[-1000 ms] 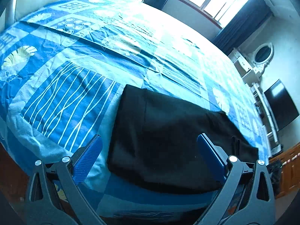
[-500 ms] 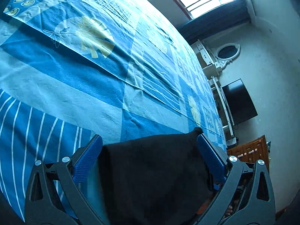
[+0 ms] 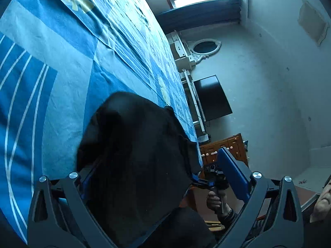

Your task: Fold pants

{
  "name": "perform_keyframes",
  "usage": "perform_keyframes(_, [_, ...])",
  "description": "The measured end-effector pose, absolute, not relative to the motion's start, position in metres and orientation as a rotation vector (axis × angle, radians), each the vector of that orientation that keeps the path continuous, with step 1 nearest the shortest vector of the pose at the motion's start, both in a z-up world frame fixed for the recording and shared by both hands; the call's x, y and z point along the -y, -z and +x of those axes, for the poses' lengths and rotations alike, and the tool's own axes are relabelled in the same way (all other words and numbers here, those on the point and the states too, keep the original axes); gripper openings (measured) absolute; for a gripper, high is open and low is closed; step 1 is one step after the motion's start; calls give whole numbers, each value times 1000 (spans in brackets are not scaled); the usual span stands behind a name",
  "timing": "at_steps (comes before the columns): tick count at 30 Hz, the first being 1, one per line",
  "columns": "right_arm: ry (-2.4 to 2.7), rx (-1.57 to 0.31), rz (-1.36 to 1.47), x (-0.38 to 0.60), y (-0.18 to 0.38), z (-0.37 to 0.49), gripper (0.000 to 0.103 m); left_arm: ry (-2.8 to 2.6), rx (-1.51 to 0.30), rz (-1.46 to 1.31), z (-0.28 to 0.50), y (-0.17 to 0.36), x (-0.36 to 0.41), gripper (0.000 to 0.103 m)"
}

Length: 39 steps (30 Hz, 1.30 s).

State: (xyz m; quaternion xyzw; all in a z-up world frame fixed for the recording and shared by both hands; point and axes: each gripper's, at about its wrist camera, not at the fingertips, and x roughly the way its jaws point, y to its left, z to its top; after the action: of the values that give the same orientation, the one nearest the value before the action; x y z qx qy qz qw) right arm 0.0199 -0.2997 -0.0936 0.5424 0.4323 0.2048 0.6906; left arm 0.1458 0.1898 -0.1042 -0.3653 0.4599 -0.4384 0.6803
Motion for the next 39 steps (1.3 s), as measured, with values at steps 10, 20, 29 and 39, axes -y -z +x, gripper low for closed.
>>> perform_keyframes(10, [-448,-1003,1056,288,68,18,68,796,-1143,-822,155,101,-177,95])
perform_keyframes(20, [-475,-1014,1037,285,64,13,69,597,-1234,-896,149,123,-202,14])
perform_keyframes(29, [-471,-985,1050,291,63,10,69,512,-1214,-623,149,72,-176,8])
perform_keyframes(39, [-493,-984,1029,285,56,12,69,512,-1134,-543,166,79,-222,61])
